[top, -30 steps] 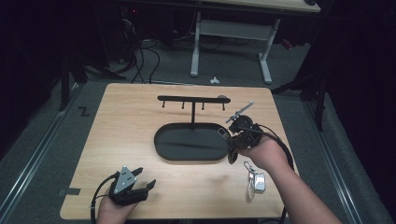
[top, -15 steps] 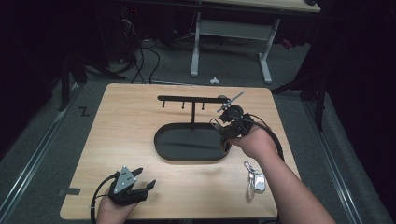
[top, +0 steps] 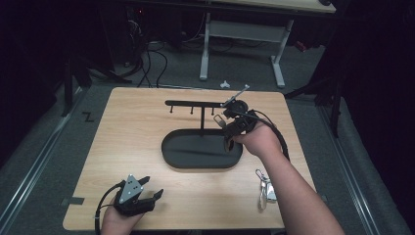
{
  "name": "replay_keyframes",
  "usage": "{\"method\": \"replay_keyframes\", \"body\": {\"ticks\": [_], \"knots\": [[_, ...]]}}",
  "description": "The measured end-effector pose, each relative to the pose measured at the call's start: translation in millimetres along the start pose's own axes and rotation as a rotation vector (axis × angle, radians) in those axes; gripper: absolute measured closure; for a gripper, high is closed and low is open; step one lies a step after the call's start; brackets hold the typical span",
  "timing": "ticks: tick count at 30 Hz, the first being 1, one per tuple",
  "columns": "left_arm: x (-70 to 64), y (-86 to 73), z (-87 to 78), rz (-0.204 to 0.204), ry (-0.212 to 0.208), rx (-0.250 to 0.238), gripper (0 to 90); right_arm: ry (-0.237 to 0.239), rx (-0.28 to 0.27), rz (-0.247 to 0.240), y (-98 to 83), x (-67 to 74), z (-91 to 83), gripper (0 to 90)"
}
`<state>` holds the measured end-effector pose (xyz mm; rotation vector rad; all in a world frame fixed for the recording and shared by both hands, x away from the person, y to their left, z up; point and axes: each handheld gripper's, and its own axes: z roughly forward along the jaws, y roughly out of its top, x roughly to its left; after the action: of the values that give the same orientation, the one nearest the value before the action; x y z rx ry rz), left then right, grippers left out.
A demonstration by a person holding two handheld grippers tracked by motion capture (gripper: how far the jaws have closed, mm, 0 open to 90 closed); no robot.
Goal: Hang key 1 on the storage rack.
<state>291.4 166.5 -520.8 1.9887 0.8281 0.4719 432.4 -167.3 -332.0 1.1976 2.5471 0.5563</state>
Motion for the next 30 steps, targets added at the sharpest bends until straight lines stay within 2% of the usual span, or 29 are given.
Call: {"method": "replay_keyframes", "body": {"ticks": [2,3,6,7,8,17,18,19,20,21,22,23,30], "knots": [[0.0,-0.3,0.2,0.000,0.001,-0.002,33.2,0.002,0.001,0.017,2.3,0.6,0.4,80.2],[0.0,-0.3,0.2,0.000,0.001,-0.002,33.2,0.002,-0.004,0.004,4.2,-0.5,1.0,80.2],[0.4,-0.6,0.0,-0.002,0.000,-0.002,33.2,0.001,-0.003,0.003,7.4,-0.5,2.1,80.2],[0.5,-0.6,-0.1,-0.002,-0.001,-0.003,33.2,-0.002,0.001,0.017,8.8,0.6,2.0,80.2],[0.9,-0.6,-0.5,0.001,-0.003,0.001,33.2,-0.004,-0.003,0.002,9.8,-0.3,2.2,80.2],[1.0,-0.9,-0.4,0.000,-0.003,0.000,33.2,-0.008,-0.009,0.006,21.7,2.9,0.9,80.2],[0.9,-1.0,-0.3,-0.001,-0.003,0.001,33.2,-0.011,-0.008,-0.001,23.1,3.3,2.0,80.2],[0.9,-1.0,-0.3,-0.001,-0.004,0.001,33.2,-0.011,-0.003,0.014,23.4,4.7,2.6,80.2],[1.0,-1.1,-0.3,0.000,-0.004,0.001,33.2,-0.016,-0.003,-0.005,24.5,4.0,4.4,80.2],[1.0,-1.1,-0.3,-0.001,-0.004,0.001,33.2,-0.019,0.004,0.013,24.8,5.3,5.4,80.2],[1.1,-1.2,-0.2,-0.001,-0.005,0.002,33.2,-0.018,0.000,-0.003,25.4,3.6,7.0,80.2],[1.1,-1.3,-0.2,-0.001,-0.005,0.002,33.2,-0.022,0.005,0.010,25.6,3.9,8.8,80.2],[1.6,-1.9,0.4,-0.001,-0.006,0.005,33.2,-0.022,0.013,0.019,25.2,-0.2,18.3,80.2]]}}
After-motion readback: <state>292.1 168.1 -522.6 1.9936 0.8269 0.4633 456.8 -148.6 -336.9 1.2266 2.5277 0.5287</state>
